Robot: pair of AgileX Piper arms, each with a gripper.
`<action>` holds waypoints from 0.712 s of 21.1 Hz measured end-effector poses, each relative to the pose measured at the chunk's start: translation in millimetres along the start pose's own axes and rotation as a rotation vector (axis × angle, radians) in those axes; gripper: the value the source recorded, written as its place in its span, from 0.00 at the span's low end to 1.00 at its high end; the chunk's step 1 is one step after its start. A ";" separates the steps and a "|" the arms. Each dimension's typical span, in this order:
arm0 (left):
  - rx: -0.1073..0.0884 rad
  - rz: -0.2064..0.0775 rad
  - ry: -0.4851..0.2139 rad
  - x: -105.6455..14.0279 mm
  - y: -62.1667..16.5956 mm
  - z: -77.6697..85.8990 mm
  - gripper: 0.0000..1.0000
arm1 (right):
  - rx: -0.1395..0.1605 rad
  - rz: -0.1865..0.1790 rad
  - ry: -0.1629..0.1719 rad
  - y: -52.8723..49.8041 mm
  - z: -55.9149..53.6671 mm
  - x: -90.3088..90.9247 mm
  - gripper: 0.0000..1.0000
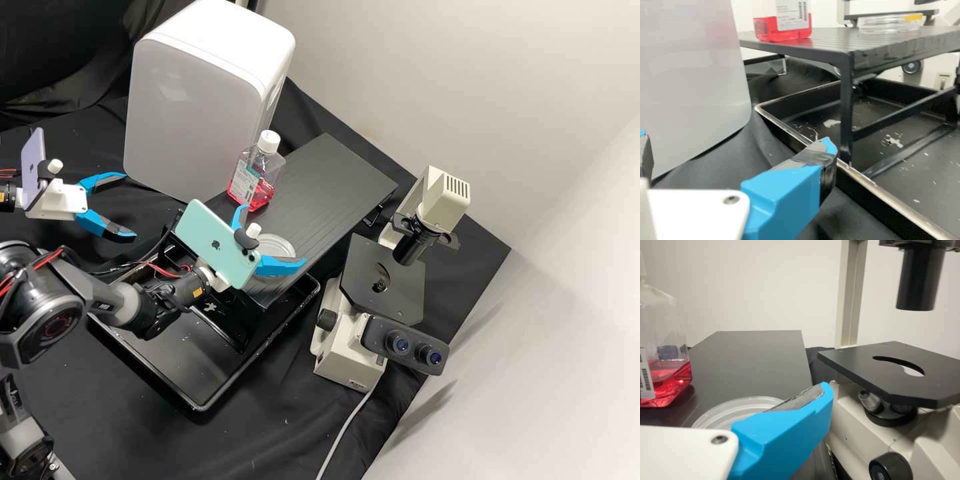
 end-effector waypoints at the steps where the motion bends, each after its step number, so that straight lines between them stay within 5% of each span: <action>1: 0.003 0.000 -0.002 0.0 -0.1 0.5 1.00 | 0.006 0.012 0.003 1.7 1.2 -3.6 1.00; 5: 0.003 0.000 0.001 -0.1 -0.2 0.7 1.00 | 0.025 0.037 -0.002 3.3 8.7 -14.0 1.00; 8: 0.018 0.000 0.001 -0.1 -0.2 0.7 1.00 | 0.024 0.029 -0.012 -0.6 13.2 -18.0 1.00; 15: 0.021 0.000 -0.001 -0.1 -0.2 1.1 1.00 | 0.023 0.001 -0.043 -10.2 23.7 -16.1 1.00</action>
